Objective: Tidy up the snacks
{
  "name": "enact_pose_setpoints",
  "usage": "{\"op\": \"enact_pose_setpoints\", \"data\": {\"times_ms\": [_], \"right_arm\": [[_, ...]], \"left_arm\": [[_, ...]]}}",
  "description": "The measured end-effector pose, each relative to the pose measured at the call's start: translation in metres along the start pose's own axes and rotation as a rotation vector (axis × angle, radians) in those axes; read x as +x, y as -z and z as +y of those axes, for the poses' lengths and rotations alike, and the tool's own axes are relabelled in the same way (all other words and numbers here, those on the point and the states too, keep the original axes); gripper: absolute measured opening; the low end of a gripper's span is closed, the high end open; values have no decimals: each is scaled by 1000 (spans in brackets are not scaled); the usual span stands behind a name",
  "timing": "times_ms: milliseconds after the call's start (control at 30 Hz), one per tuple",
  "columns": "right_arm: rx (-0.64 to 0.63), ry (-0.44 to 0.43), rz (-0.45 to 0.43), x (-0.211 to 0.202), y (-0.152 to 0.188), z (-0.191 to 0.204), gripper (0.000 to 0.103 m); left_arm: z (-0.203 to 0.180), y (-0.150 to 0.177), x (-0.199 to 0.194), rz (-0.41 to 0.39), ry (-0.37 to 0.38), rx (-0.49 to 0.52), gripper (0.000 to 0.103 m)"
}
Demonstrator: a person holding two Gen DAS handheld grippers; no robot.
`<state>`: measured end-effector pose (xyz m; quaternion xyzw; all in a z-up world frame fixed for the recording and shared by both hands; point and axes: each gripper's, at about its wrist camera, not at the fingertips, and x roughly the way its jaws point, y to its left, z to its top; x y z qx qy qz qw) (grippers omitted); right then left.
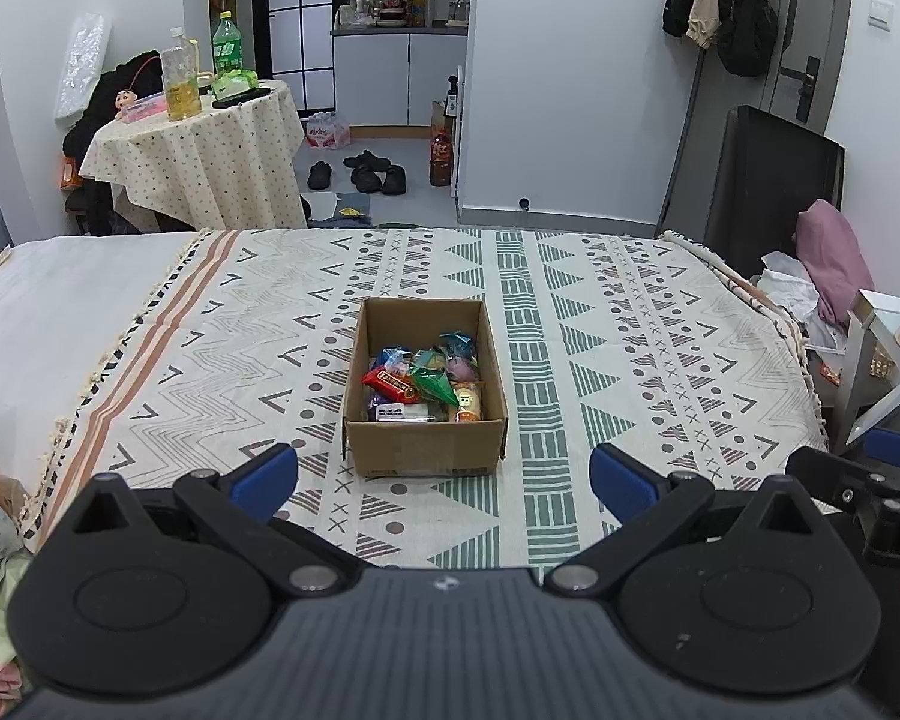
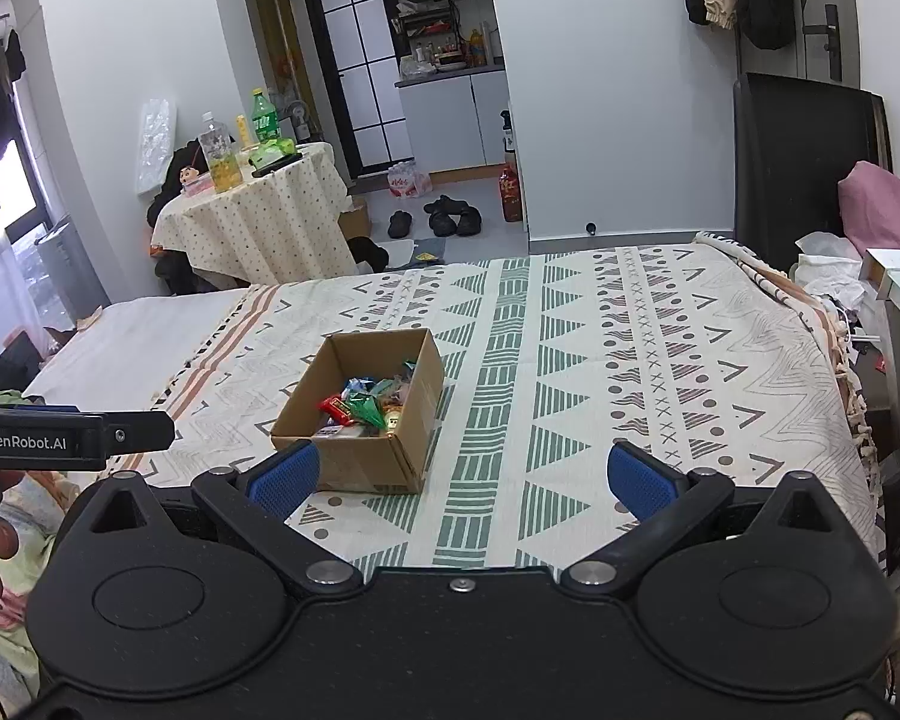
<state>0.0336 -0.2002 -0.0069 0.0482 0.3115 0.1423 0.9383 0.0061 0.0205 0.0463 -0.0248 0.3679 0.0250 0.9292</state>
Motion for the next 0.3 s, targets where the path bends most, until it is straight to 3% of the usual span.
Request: {"op": "enact_pose_setpoints", "data": {"times_ms": [300], "right_arm": [[7,0,7,2,2,-1,103]], "left_arm": [[0,0,2,0,7,9,103]]}}
